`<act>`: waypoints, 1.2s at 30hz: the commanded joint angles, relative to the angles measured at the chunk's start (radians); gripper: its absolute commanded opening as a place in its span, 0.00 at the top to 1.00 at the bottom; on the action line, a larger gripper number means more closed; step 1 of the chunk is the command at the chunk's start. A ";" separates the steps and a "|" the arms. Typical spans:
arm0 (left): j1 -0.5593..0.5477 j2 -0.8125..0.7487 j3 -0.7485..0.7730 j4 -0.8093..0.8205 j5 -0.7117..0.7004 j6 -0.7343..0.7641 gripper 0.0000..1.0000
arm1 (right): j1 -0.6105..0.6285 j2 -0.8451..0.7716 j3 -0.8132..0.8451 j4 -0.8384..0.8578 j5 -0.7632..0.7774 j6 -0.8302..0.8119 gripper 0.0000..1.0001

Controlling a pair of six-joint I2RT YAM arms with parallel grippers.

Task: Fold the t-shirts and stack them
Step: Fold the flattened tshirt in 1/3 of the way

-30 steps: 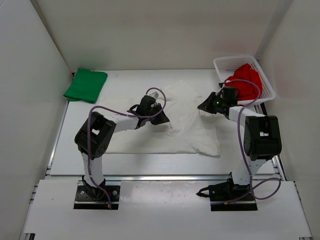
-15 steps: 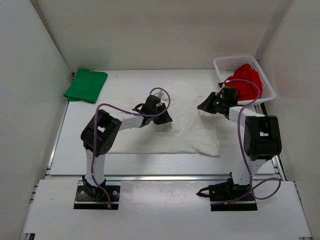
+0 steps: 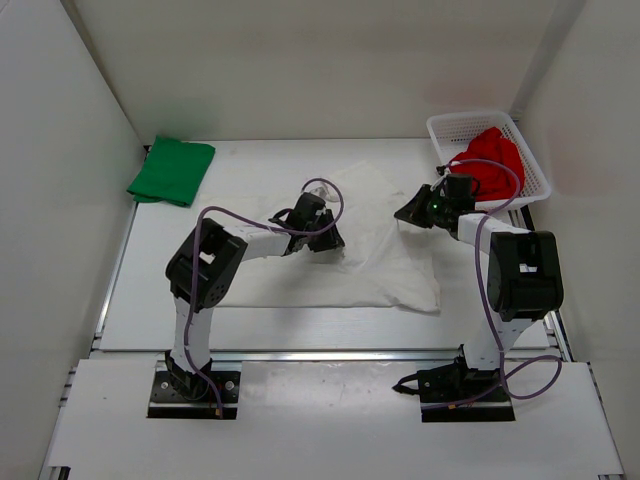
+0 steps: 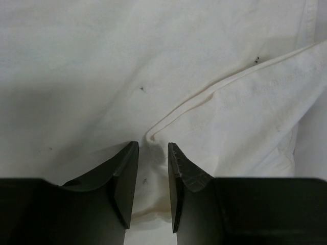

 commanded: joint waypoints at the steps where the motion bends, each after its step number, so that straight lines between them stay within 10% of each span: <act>1: -0.015 0.012 0.042 0.002 -0.016 -0.004 0.60 | 0.005 -0.017 -0.005 0.053 -0.006 0.003 1.00; 12: -0.003 -0.005 0.044 0.007 -0.032 -0.030 0.95 | 0.017 -0.026 -0.016 0.071 -0.010 0.001 1.00; 26: 0.062 -0.120 -0.088 0.159 0.019 -0.087 0.95 | -0.017 -0.012 -0.020 0.082 -0.016 -0.003 1.00; 36: 0.086 -0.004 0.033 0.160 0.039 -0.076 0.67 | -0.017 0.082 0.027 0.068 -0.013 -0.001 1.00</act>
